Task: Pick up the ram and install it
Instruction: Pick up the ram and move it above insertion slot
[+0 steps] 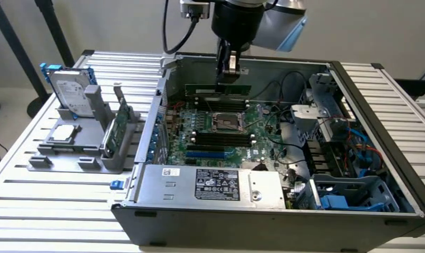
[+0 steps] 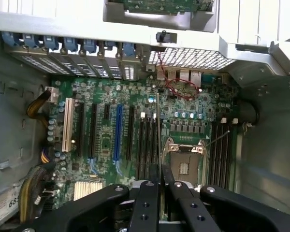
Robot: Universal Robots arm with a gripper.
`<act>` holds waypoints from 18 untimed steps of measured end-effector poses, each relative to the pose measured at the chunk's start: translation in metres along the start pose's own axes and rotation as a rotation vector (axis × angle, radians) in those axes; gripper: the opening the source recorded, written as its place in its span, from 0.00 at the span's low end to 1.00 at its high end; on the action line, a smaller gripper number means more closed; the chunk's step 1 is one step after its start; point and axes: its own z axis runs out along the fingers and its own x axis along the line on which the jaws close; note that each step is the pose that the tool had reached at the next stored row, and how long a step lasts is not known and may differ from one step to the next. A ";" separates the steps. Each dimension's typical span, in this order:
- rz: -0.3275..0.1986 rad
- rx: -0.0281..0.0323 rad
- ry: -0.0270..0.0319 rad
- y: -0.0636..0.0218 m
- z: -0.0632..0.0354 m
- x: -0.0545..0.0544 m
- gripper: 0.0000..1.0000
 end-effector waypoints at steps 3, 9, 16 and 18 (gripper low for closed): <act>0.001 -0.0002 0.0053 -0.0032 0.0041 -0.012 0.14; 0.023 0.0001 0.0241 -0.0095 0.0091 -0.018 0.14; 0.101 0.0045 0.0228 -0.0113 0.0171 -0.018 0.14; 0.114 0.0075 0.0255 -0.0120 0.0185 -0.018 0.14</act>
